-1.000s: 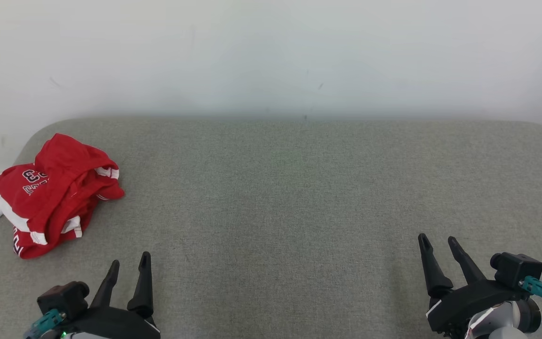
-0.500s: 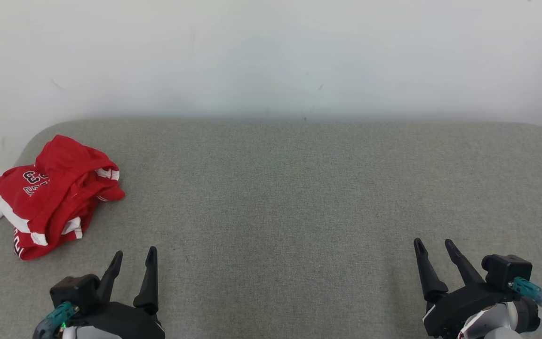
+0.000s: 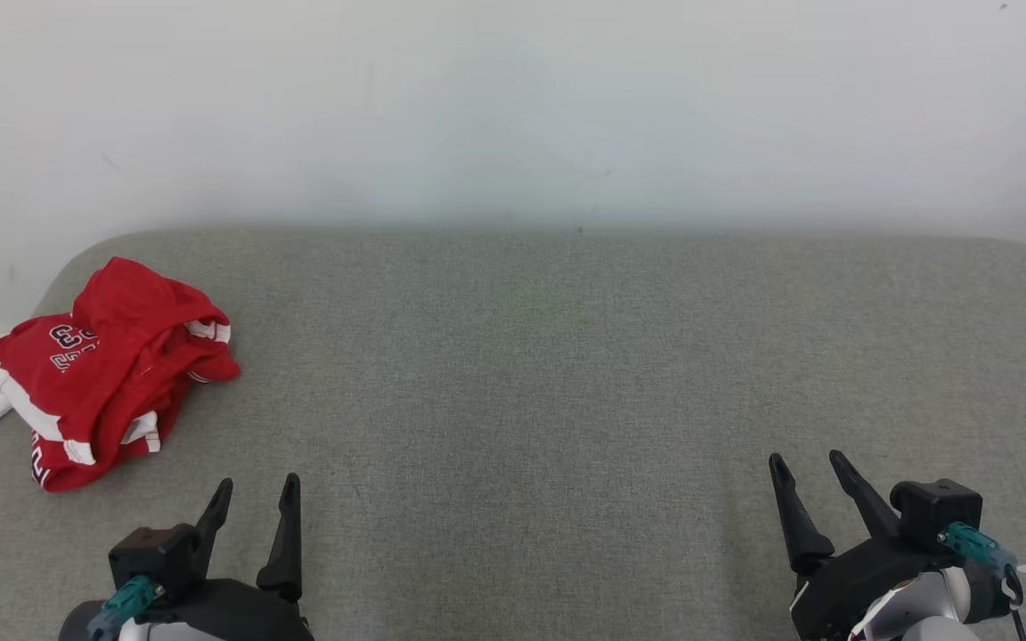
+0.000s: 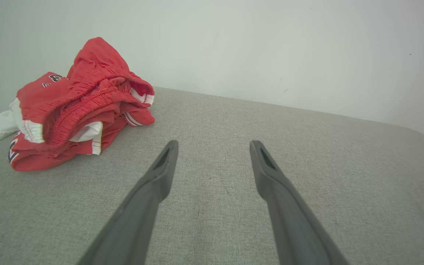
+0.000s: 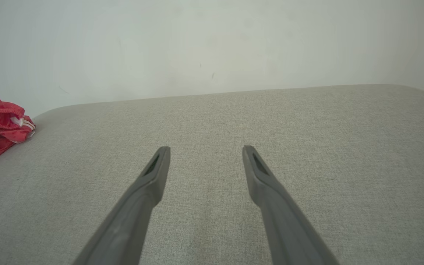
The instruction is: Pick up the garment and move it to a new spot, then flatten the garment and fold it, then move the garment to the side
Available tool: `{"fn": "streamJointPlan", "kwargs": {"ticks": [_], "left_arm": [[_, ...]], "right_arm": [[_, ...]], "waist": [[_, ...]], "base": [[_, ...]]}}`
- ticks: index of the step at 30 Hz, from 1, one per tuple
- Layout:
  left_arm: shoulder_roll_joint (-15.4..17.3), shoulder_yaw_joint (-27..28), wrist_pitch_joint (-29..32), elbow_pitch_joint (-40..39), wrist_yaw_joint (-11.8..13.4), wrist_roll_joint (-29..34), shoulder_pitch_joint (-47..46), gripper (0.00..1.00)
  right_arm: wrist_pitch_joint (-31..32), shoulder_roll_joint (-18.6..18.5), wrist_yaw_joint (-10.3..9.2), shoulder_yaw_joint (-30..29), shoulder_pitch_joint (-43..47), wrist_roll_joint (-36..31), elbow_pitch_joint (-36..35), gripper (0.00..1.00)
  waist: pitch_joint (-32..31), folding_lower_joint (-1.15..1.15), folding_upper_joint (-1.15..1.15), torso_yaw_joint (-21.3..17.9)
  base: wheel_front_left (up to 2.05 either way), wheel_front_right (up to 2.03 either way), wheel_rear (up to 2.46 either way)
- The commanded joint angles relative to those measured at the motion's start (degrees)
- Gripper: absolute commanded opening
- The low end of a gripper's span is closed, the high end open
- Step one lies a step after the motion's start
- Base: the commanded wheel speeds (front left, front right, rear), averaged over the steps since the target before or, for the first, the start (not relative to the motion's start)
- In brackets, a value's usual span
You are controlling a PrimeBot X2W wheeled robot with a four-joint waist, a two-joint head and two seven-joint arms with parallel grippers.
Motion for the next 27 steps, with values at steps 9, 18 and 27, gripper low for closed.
{"fn": "streamJointPlan", "kwargs": {"ticks": [9,18,27], "left_arm": [[0.71,-0.09,-0.53,-0.37,0.56,0.63,0.6,1.0],[0.69,-0.01,-0.49,-0.27,0.45,-0.57,0.66,1.0],[0.81,-0.29,-0.29,-0.05,0.62,-1.23,1.15,1.0]], "right_arm": [[-0.91,-0.46,0.01,0.11,-0.75,-1.39,0.69,1.0],[-1.27,-0.45,0.01,0.18,-0.73,-0.6,1.06,1.0],[-1.3,-0.43,0.01,0.07,0.01,-0.14,1.13,1.0]], "waist": [[-0.11,0.0,0.0,-0.04],[-0.07,0.0,0.0,-0.05],[-0.52,0.0,0.0,1.17]], "base": [[0.0,0.0,0.0],[0.0,0.0,0.0],[0.0,0.0,0.0]]}}
